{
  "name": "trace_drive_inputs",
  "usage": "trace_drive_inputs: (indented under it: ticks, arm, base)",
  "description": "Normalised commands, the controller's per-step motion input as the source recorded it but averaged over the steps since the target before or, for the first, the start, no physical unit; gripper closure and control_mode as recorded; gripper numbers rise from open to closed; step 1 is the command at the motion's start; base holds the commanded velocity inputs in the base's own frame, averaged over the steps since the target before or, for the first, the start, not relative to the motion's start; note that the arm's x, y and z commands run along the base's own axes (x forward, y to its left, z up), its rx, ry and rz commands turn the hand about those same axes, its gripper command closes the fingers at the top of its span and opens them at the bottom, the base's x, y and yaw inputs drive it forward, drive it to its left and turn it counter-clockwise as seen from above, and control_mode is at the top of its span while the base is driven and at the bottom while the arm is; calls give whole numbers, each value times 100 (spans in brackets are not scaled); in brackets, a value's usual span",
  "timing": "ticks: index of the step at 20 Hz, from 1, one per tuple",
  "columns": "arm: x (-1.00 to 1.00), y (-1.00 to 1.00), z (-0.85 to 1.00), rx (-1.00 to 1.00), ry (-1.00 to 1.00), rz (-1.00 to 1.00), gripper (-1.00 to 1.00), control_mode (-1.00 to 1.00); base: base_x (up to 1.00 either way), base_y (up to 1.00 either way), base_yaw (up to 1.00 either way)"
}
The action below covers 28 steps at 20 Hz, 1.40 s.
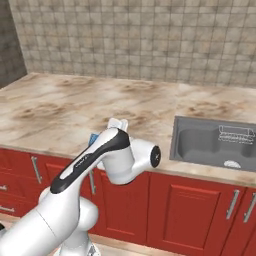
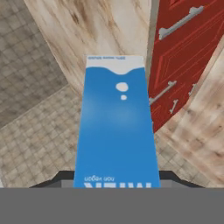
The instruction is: Gather the eggs and milk located in the vicinity of the sink area and place them right next to the bowl.
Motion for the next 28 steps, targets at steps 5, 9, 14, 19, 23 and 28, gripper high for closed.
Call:
trace_drive_inputs:
  ticks: [5,9,14,19,23,28]
  arm:
    - [0,0,0,0,0,0,100,100]
    - [0,0,0,0,0,0,100,100]
    - [0,0,0,0,0,0,100,100]
    - [0,0,0,0,0,0,100,100]
    - [0,0,0,0,0,0,100,100]
    - [0,0,0,0,0,0,100,100]
  base:
    - [-1,-89,0]
    - [0,-100,0]
    - [0,-100,0]
    - [0,-100,0]
    - [0,-100,-1]
    - [0,-100,-2]
